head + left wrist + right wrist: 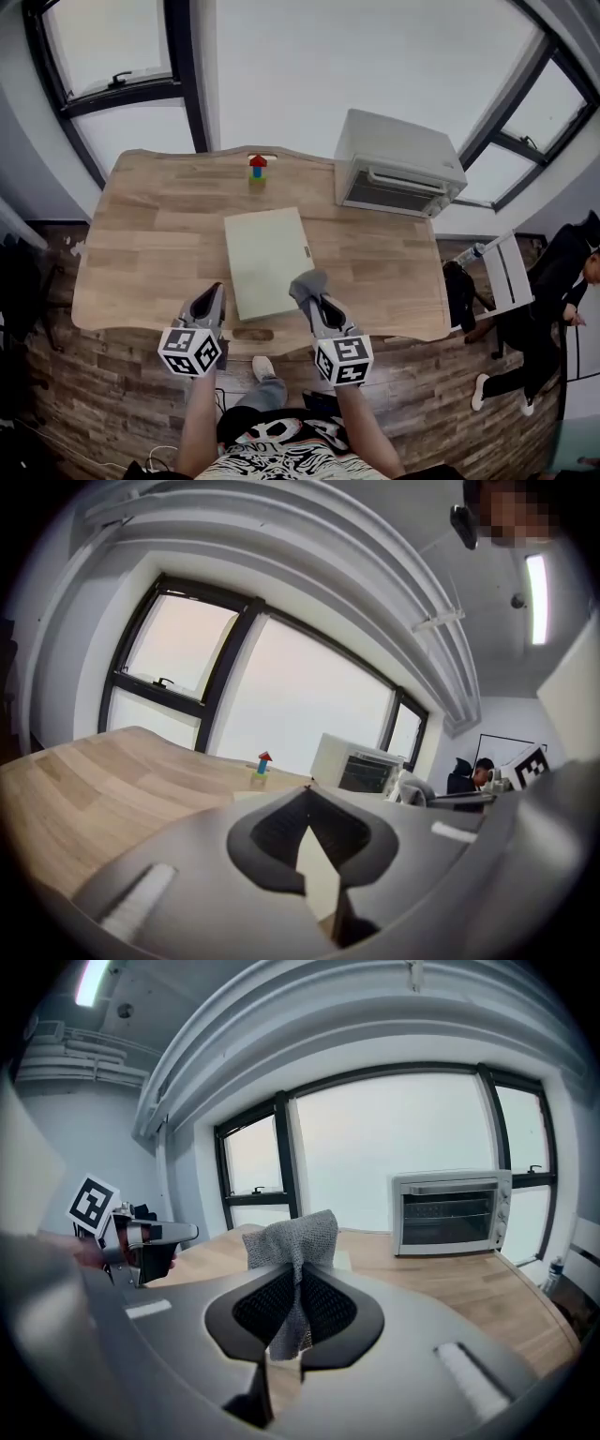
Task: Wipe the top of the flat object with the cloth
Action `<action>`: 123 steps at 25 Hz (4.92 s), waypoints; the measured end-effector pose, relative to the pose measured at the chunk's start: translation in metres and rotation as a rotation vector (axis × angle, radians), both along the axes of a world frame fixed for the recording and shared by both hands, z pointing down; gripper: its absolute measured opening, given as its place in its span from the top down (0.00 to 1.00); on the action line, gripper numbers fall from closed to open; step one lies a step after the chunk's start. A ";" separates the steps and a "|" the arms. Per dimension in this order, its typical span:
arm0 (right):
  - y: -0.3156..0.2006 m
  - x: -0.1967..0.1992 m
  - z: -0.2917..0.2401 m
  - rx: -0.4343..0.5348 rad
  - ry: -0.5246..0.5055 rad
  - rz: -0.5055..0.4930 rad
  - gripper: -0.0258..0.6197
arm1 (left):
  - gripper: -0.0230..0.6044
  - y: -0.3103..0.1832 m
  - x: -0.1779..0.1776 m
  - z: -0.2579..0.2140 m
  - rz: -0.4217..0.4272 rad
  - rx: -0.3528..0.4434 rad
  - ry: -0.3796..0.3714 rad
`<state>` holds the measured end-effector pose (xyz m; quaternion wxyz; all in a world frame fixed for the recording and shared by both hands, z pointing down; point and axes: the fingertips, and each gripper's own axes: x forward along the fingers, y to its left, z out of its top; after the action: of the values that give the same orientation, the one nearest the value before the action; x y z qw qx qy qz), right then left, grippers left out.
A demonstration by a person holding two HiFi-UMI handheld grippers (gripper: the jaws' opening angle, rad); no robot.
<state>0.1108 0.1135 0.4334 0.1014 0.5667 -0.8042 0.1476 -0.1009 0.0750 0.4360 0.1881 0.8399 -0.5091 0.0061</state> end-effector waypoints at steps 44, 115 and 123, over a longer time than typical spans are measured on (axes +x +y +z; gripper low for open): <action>-0.153 0.018 0.075 -0.146 0.053 -0.013 0.93 | 0.87 -0.146 -0.010 0.093 -0.046 -0.202 -0.004; -0.190 0.003 0.165 -0.270 0.338 -0.236 0.93 | 0.68 -0.156 -0.004 0.182 -0.105 -0.437 0.270; -0.198 0.000 0.167 -0.316 0.346 -0.243 0.93 | 0.68 -0.156 -0.003 0.183 -0.098 -0.435 0.226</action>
<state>0.1112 -0.0849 0.6006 0.3417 0.4598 -0.8041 0.1587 -0.1039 -0.0806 0.6187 0.4201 0.7493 -0.5117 0.0125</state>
